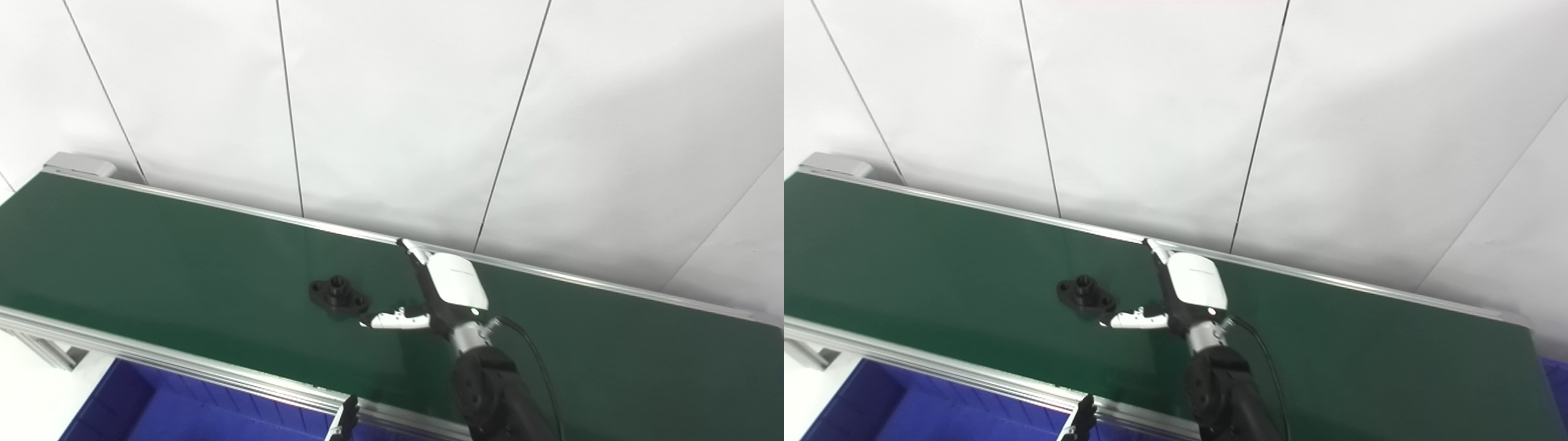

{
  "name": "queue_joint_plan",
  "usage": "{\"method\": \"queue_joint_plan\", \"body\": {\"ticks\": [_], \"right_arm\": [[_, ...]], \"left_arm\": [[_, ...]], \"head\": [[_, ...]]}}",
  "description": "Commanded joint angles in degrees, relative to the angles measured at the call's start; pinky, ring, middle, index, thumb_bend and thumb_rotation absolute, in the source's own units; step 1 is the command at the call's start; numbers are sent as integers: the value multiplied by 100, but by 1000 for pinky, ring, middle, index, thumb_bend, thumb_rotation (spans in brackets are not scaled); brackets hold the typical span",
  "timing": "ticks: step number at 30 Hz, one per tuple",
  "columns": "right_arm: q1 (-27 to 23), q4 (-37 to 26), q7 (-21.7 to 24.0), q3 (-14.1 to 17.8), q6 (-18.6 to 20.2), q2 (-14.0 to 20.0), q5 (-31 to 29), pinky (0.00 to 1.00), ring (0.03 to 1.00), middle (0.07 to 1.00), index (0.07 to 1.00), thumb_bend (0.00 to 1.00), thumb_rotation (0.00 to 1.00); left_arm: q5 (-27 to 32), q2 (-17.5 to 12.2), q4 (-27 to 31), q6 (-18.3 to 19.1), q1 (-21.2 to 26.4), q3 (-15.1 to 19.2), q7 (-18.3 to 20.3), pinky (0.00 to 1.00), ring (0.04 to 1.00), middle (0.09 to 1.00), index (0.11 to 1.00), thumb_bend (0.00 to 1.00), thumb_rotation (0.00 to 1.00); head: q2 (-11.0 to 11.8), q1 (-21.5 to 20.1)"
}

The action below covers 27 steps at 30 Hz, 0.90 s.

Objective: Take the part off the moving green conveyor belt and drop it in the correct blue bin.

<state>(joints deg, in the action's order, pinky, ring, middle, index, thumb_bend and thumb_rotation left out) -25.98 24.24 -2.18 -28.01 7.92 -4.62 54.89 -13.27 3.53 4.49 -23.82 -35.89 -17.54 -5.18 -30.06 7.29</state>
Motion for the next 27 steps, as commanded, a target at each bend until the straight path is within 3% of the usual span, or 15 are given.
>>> {"method": "queue_joint_plan", "body": {"ticks": [1,9,16,17,18,19,20,21,22,23,25,27], "right_arm": [[-331,-11,-148,-55,63,-174,-47,688,810,875,925,970,670],[-745,750,-174,-241,189,-307,-117,656,793,869,918,977,664],[-1066,1432,-220,-348,289,-380,-243,568,708,823,905,961,672],[-1105,1530,-252,-340,272,-392,-290,535,673,796,892,958,667],[-1134,1608,-255,-318,263,-408,-355,449,576,712,855,933,644],[-1161,1705,-262,-293,220,-425,-437,398,512,648,814,896,609],[-1164,1760,-273,-278,174,-435,-513,331,420,538,716,790,475],[-1167,1855,-303,-290,124,-445,-569,323,408,524,703,775,454],[-1156,1929,-328,-320,107,-453,-597,302,378,486,600,647,301],[-1125,2000,-390,-379,98,-457,-582,291,364,452,563,571,123],[-1043,2089,-519,-515,128,-460,-509,297,380,450,529,535,32],[-960,2155,-673,-666,180,-461,-434,282,393,482,539,516,5]], "left_arm": [[-118,222,196,-128,-143,-221,-22,1000,979,1000,1000,525,989],[-62,258,305,18,-248,-328,30,1000,1000,1000,1000,520,955],[-163,313,409,151,-349,-451,6,1000,1000,1000,1000,495,951],[-191,326,413,140,-364,-464,-15,1000,1000,1000,1000,493,950],[-219,344,421,132,-381,-477,-34,1000,1000,1000,1000,496,948],[-239,359,432,126,-398,-488,-49,1000,1000,1000,1000,500,945],[-243,372,458,142,-421,-504,-50,1000,1000,1000,1000,507,938],[-226,379,477,150,-435,-516,-44,1000,1000,1000,1000,508,938],[-254,381,492,143,-445,-524,-50,1000,1000,1000,1000,507,936],[-271,384,498,141,-452,-527,-56,1000,1000,1000,1000,500,946],[-282,389,522,154,-468,-535,-55,1000,1000,1000,1000,495,951],[-225,395,561,202,-492,-547,-34,1000,1000,1000,1000,483,937]], "head": [[-19,26],[-63,78],[-139,225],[-152,242],[-163,260],[-174,271],[-196,294],[-200,295],[-223,305],[-234,309],[-268,321],[-286,325]]}}
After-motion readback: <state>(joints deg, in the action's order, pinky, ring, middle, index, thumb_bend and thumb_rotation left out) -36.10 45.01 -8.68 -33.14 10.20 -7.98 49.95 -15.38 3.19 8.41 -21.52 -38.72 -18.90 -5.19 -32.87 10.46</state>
